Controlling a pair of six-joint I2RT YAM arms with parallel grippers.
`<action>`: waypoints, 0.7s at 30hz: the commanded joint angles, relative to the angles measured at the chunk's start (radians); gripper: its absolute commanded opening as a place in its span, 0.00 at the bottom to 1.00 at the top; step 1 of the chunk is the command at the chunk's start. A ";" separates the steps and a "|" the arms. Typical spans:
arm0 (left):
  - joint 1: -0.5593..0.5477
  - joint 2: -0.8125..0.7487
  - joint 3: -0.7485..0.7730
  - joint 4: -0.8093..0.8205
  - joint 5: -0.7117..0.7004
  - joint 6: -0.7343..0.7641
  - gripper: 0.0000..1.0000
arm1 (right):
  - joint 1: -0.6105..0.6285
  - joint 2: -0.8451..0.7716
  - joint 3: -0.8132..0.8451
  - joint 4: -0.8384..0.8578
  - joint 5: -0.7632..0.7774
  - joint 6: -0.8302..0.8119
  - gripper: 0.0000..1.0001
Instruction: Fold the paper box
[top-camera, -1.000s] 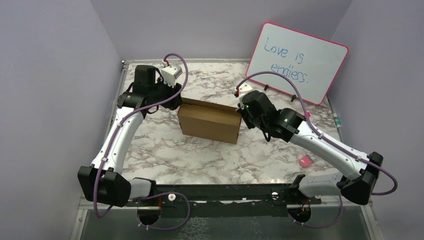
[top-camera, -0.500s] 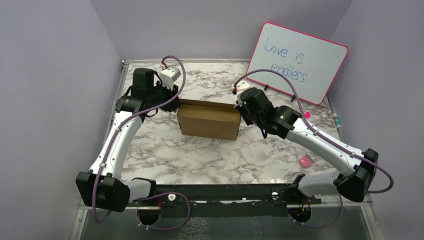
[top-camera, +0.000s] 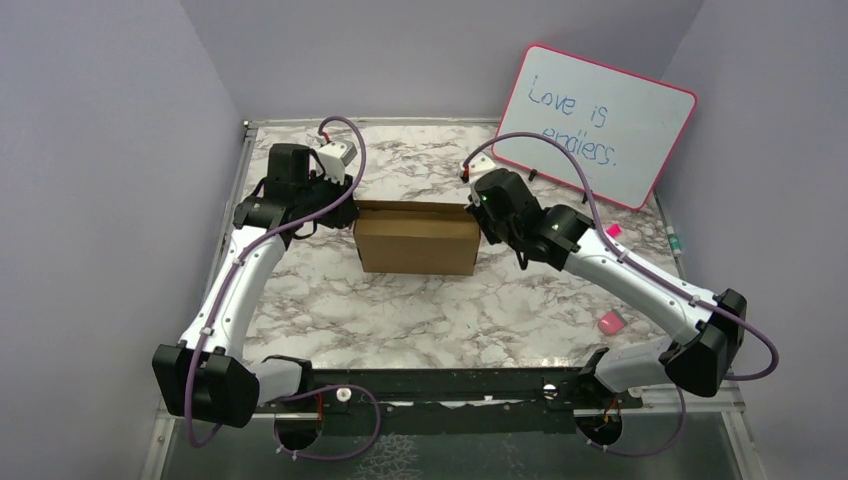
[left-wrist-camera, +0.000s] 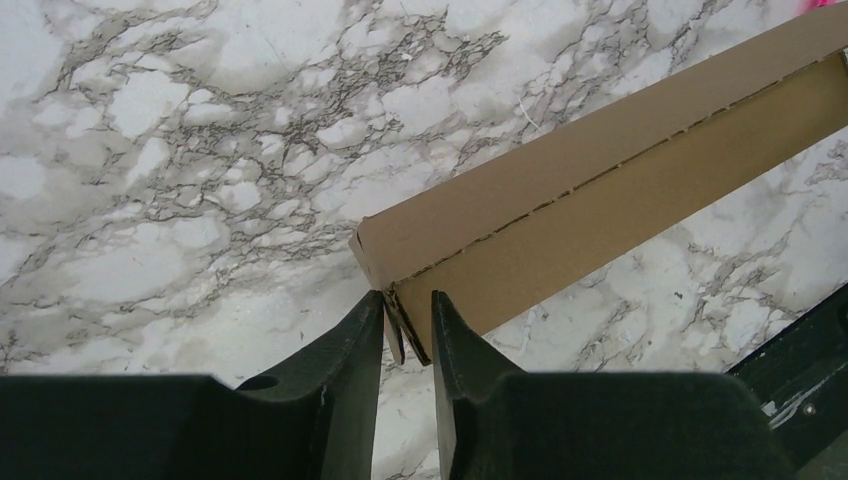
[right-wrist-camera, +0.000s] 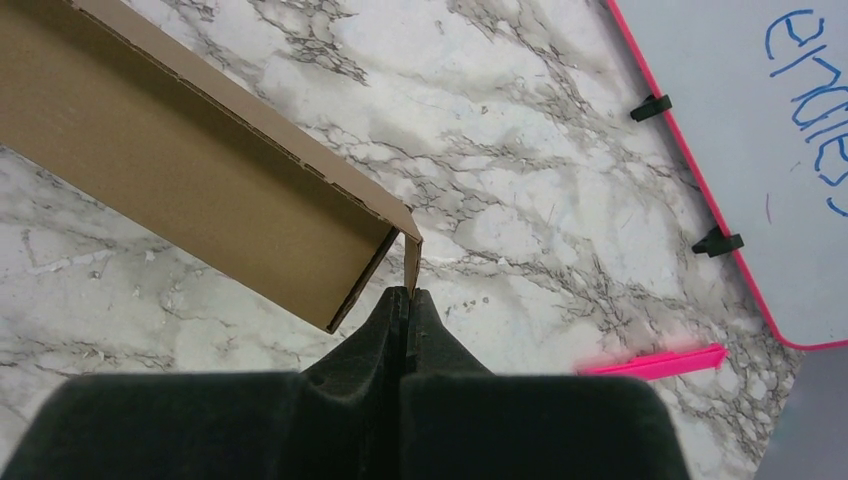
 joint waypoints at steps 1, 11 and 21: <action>-0.004 -0.013 -0.012 -0.014 -0.061 -0.041 0.25 | -0.007 0.014 0.033 0.045 -0.008 0.002 0.01; -0.007 -0.022 -0.002 -0.014 -0.051 -0.111 0.05 | -0.011 0.042 0.059 0.006 -0.034 0.083 0.01; -0.045 -0.024 0.000 -0.018 -0.054 -0.218 0.00 | -0.011 0.109 0.167 -0.138 -0.032 0.316 0.02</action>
